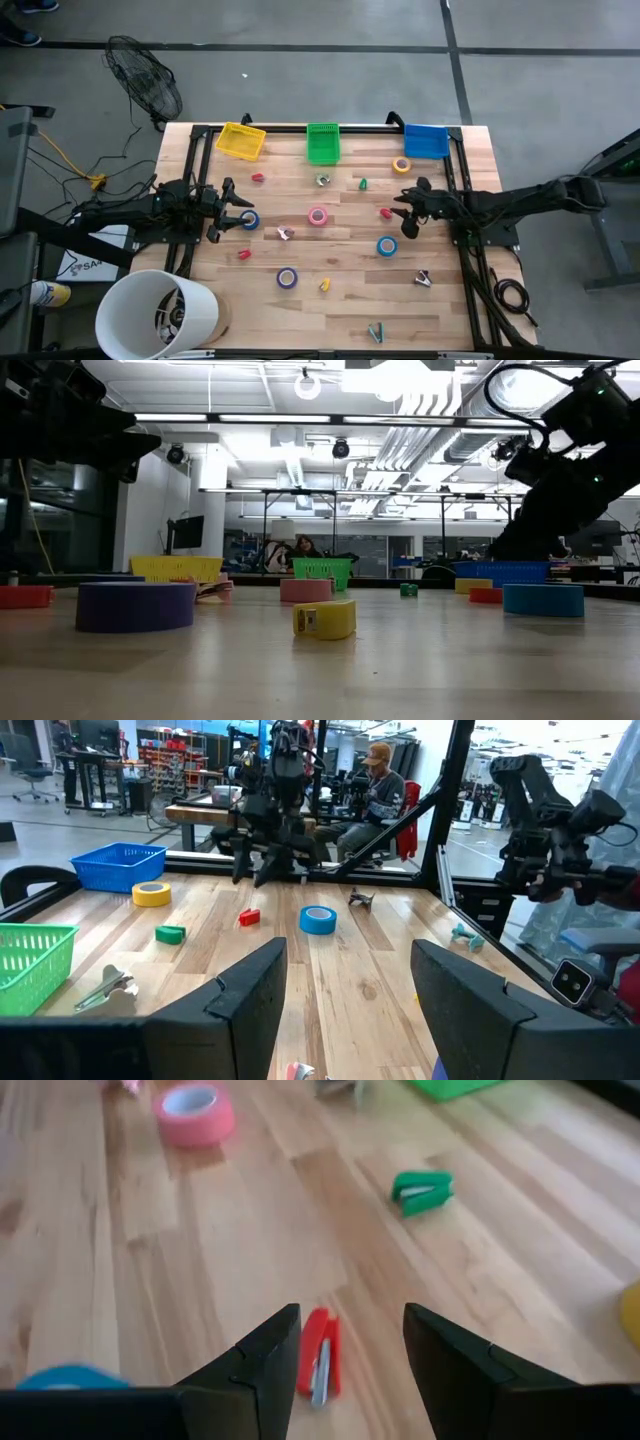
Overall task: Pick and place Stapler, Stapler remover, tape
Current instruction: Put the right red stapler into the green basket
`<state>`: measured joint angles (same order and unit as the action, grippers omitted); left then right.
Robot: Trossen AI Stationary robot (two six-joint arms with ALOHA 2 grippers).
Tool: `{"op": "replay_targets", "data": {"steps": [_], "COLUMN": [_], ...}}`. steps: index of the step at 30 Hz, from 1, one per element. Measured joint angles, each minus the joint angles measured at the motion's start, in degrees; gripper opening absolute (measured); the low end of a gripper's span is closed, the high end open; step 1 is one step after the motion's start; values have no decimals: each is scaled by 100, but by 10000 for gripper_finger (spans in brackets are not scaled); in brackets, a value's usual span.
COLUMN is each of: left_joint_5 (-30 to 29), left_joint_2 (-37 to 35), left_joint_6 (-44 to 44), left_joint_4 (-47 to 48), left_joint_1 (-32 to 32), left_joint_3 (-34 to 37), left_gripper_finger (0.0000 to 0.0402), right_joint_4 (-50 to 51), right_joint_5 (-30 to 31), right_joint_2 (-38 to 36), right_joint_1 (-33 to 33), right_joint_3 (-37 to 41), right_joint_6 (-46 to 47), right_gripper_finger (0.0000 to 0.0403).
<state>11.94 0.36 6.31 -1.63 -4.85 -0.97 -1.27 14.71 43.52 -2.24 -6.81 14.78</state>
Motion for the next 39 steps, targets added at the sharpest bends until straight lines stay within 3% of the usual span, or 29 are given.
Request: {"op": "replay_targets", "data": {"steps": [11,18,29,39], "left_joint_5": [0,0,0,0], "left_joint_2": [0,0,0,0], "left_joint_6": [0,0,0,0], "left_joint_4": [0,0,0,1], "left_joint_1": [1,0,0,0], "left_joint_3": [0,0,2,1], "left_gripper_finger": [211,211,211,211], "right_joint_4": [-48,-131,-110,-202], "right_joint_5": [-122,-455,-386,-574], "right_joint_2": [838,1091,1286,1548], "right_joint_1": [4,4,1,2], "right_joint_3": [0,0,0,7], "right_joint_6": [-172,-131,256,473], "right_gripper_finger": [169,170,171,230]}}
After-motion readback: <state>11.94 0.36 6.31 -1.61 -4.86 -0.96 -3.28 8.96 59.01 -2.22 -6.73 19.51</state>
